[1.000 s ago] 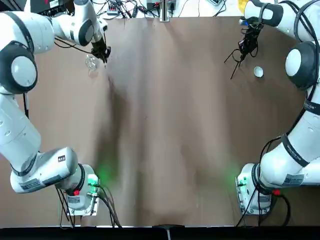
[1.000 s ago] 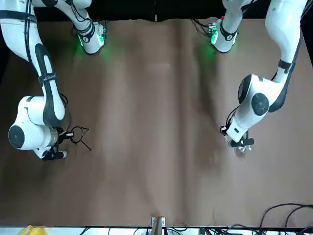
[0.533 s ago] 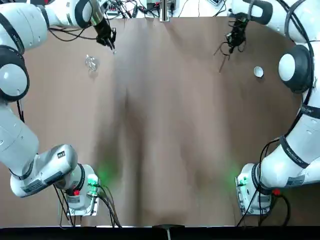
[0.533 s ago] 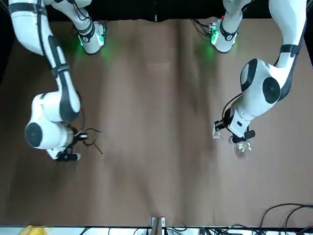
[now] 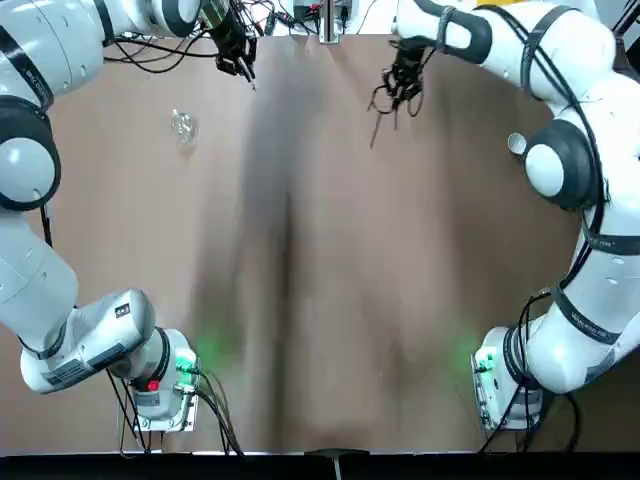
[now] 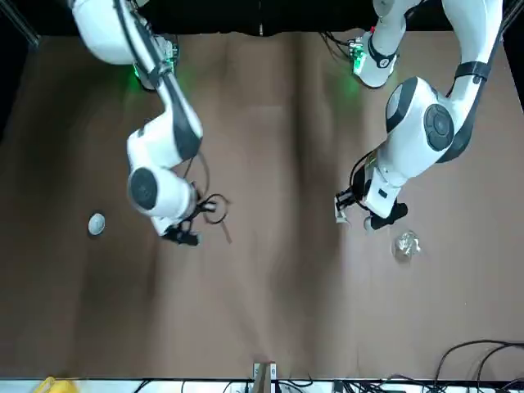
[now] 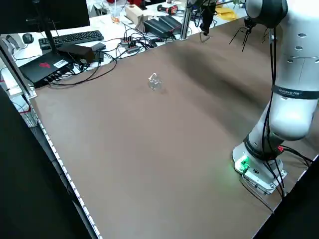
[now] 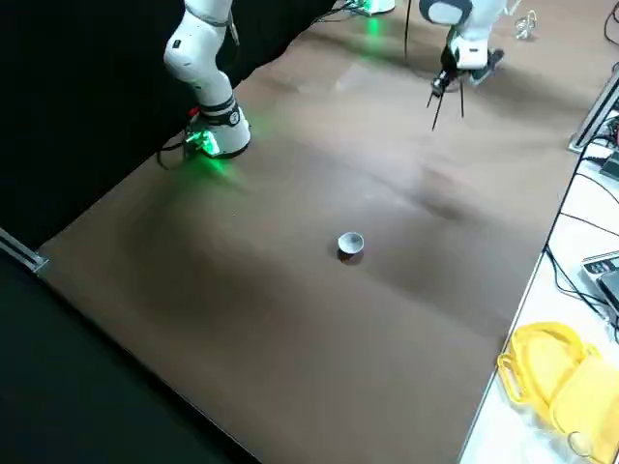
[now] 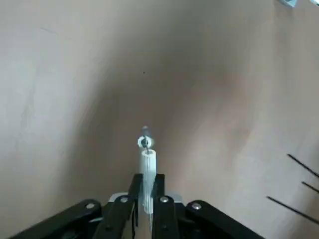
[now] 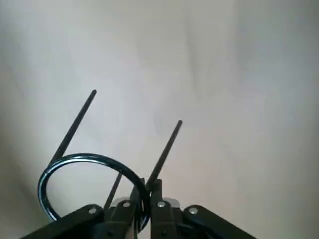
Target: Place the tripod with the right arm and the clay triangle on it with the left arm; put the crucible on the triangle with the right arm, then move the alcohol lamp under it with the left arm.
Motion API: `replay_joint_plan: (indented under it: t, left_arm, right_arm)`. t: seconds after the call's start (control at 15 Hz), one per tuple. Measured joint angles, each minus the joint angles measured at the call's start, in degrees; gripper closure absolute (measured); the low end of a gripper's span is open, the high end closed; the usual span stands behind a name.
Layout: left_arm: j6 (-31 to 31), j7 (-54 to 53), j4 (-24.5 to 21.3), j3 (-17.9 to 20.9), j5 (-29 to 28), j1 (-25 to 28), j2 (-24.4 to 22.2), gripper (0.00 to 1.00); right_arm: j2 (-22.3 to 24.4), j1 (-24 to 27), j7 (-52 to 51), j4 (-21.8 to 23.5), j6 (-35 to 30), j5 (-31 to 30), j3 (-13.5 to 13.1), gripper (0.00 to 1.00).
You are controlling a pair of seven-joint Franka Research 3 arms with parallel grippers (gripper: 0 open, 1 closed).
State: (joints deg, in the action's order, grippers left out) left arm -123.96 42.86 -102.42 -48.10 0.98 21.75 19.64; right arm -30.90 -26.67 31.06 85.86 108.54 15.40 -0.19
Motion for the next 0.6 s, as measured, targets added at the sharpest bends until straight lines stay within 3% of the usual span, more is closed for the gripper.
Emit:
replay_joint_plan:
  t: [0.2,0.6]
  left_arm:
    - [0.00,0.00,0.03,-0.28,0.19,-0.05,0.77,0.88]
    - [0.00,0.01,0.63,-0.40,0.28,-0.31,1.73,0.88]
  right_arm:
    - [-0.88,-5.44,5.73,-0.35,2.83,1.50,0.00,0.92]
    - [-6.38,-11.53,10.04,-0.59,19.13,3.91,0.12,0.92]
